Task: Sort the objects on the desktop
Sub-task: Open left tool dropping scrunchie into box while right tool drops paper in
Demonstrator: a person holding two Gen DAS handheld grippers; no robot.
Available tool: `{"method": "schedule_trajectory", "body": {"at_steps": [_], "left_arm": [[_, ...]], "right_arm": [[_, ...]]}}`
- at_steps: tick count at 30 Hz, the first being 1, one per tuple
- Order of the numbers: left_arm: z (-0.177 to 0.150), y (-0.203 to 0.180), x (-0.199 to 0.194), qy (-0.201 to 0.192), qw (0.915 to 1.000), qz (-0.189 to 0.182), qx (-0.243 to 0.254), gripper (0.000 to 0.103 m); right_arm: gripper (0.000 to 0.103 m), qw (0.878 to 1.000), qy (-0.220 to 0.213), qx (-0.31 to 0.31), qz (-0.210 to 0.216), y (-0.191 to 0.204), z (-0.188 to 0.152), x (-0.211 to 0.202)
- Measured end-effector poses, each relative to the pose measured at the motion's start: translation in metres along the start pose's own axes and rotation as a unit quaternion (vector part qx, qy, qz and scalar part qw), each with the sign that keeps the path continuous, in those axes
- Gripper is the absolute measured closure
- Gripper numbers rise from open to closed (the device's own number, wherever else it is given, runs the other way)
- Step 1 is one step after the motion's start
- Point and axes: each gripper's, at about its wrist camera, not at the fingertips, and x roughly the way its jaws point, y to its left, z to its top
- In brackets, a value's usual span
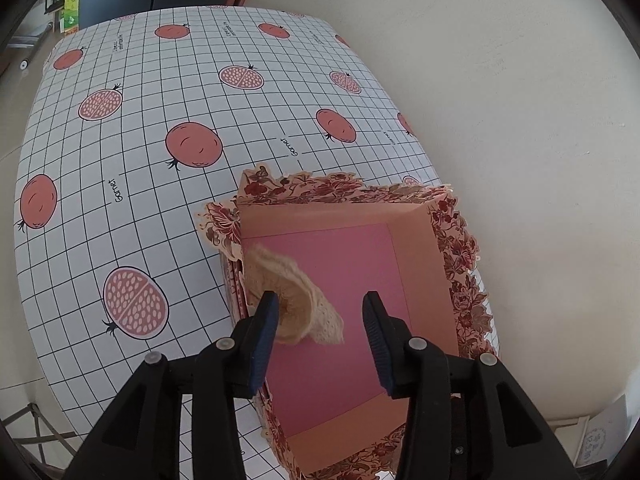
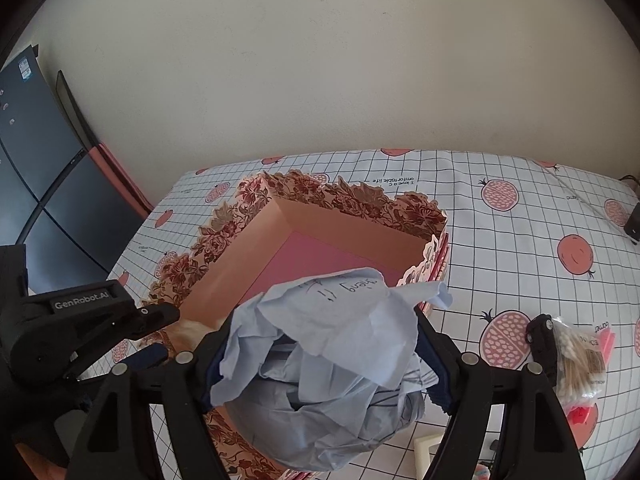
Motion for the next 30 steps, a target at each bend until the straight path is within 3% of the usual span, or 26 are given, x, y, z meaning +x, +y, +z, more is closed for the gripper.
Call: {"method": "schedule_trajectory", "body": {"at_steps": [10,24,30], "left_arm": [[0.0,0.0,-0.002,0.0,1.0,0.0,-0.005,0.055],[-0.001,0.001,-0.002,0.004,1.0,-0.001,-0.006,0.049],[-0.003,-0.003,-0.001,0.007,1.0,-0.005,-0.001,0.042]], "right_arm": [[0.019,0.999,-0.02,0.005,0.028,0.005,0.002,-0.012],[0.018,0.999,-0.01,0.019,0.026,-0.003,0.001,-0.007],[0.018,1.0,-0.008,0.015,0.023,-0.001,0.0,-0.008]]}}
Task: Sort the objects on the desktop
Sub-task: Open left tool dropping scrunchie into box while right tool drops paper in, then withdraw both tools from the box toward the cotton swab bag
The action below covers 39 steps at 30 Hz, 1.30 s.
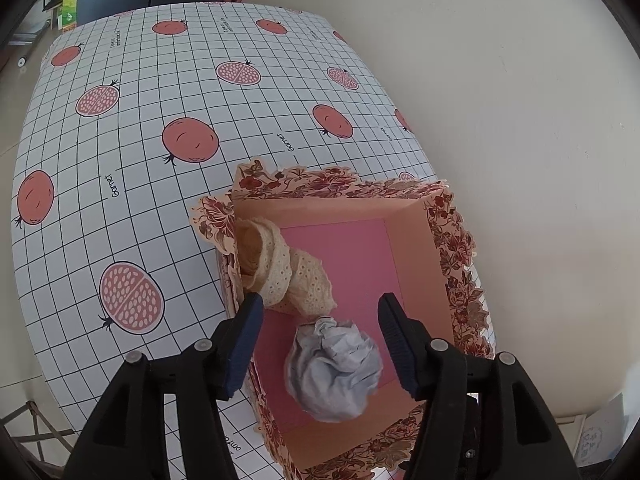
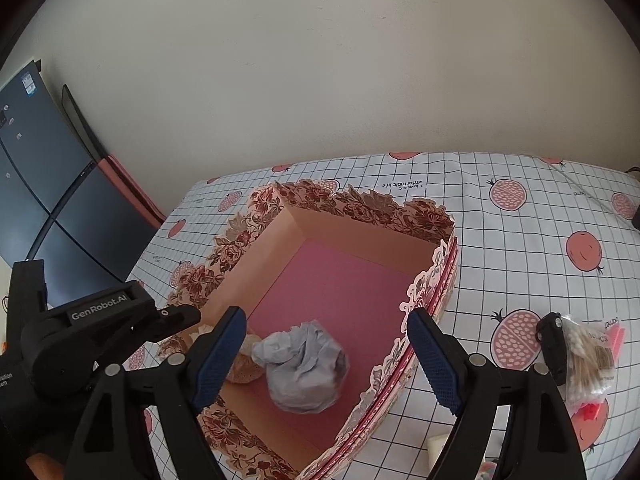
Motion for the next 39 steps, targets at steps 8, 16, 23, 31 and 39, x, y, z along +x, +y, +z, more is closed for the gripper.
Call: {"method": "schedule_trajectory", "body": {"at_steps": [8,16,23,31,39], "left_arm": [[0.0,-0.002,0.002,0.008,1.0,-0.005,0.002,0.034],[-0.001,-0.006,0.001,0.011,0.9999,-0.009,0.007,0.026],[-0.002,-0.006,0.001,0.014,0.9999,-0.007,0.006,0.026],[-0.005,-0.015,0.0,0.011,0.9996,-0.01,0.024,0.006],[-0.005,-0.022,-0.001,0.007,0.9991,-0.018,0.038,0.0]], "right_arm": [[0.014,1.0,0.007,0.007,-0.016,-0.005,-0.001,0.003],[0.0,0.999,-0.005,0.008,-0.033,-0.005,0.001,0.001],[0.0,0.999,-0.002,0.006,-0.035,-0.005,-0.001,0.003],[0.0,0.999,0.002,0.008,-0.039,-0.007,-0.001,0.004],[0.0,0.999,0.004,0.01,-0.04,-0.009,-0.001,0.001]]}}
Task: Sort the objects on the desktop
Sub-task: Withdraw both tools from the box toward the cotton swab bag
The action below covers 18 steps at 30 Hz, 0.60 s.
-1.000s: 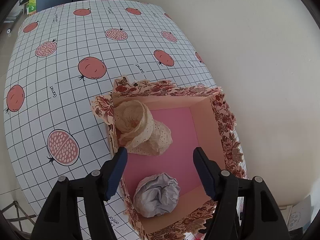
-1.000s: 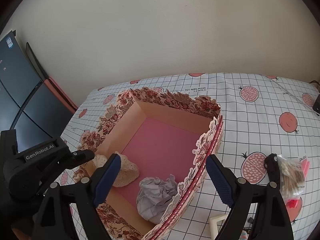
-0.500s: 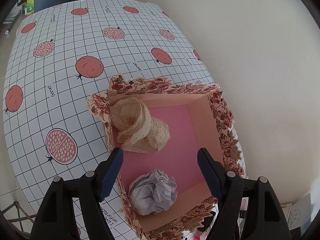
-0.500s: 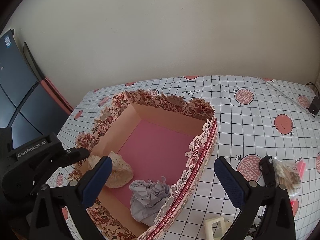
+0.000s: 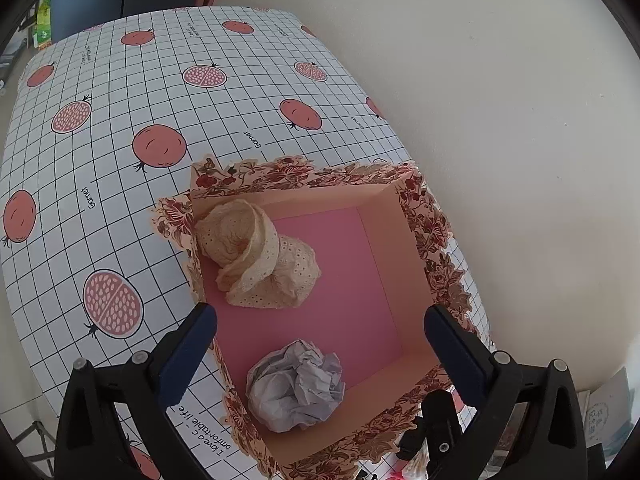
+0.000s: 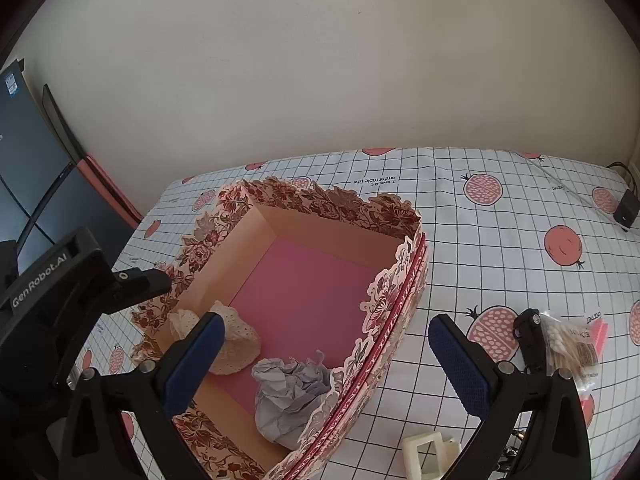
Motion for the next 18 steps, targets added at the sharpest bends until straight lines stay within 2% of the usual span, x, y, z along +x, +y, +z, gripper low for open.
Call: {"method": "schedule_trajectory", "body": {"at_steps": [5,10,14,18], "left_arm": [[-0.001,-0.008,-0.007,-0.015,0.9997,0.008,0.019,0.0],[-0.004,-0.027,-0.02,-0.037,0.997,0.014,0.066,0.0],[-0.009,-0.043,-0.036,-0.07,0.9923,0.013,0.102,0.0],[-0.014,-0.056,-0.059,-0.126,0.9839,0.018,0.126,0.0]], "right_arm": [[0.0,1.0,0.001,-0.001,0.001,0.0,0.0,-0.001],[0.0,1.0,0.0,0.001,-0.003,-0.002,0.002,-0.004],[0.0,1.0,-0.004,0.002,-0.006,-0.007,0.005,-0.011],[0.0,1.0,-0.014,0.008,-0.01,-0.016,0.01,-0.023]]}}
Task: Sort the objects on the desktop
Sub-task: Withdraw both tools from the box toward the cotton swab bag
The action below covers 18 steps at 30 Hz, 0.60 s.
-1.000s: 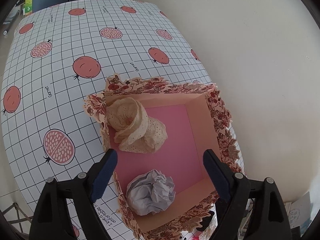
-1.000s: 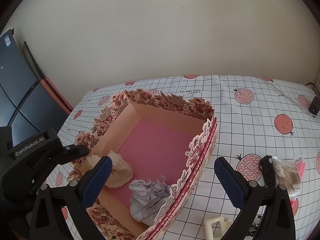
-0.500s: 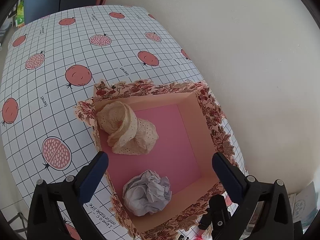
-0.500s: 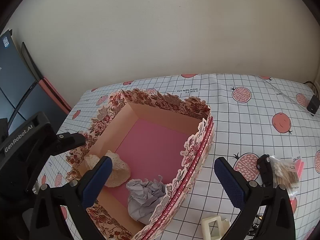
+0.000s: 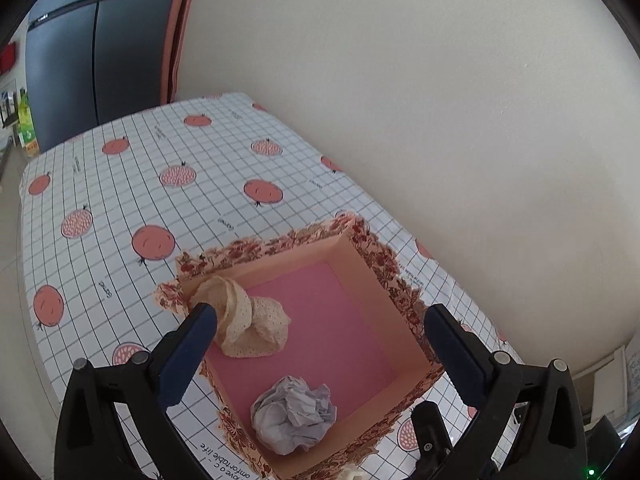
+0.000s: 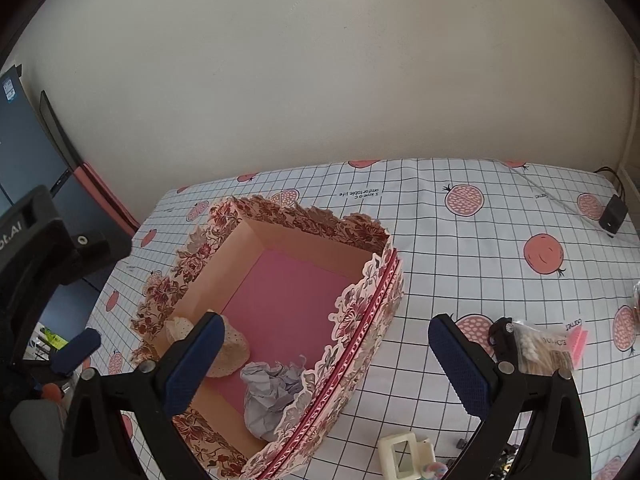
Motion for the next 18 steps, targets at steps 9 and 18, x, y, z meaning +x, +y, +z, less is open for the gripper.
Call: {"method": "schedule_trajectory", "body": {"at_steps": [9,18], "left_arm": [[-0.003,-0.026,-0.036,-0.062,0.9965,-0.04,0.038,0.0],[-0.022,-0.061,-0.056,-0.081,0.9889,-0.089,0.087,0.0]], "right_arm": [[0.0,0.999,-0.044,0.013,-0.005,-0.025,0.019,-0.045],[0.0,0.996,-0.075,0.025,-0.028,-0.059,0.029,-0.086]]}}
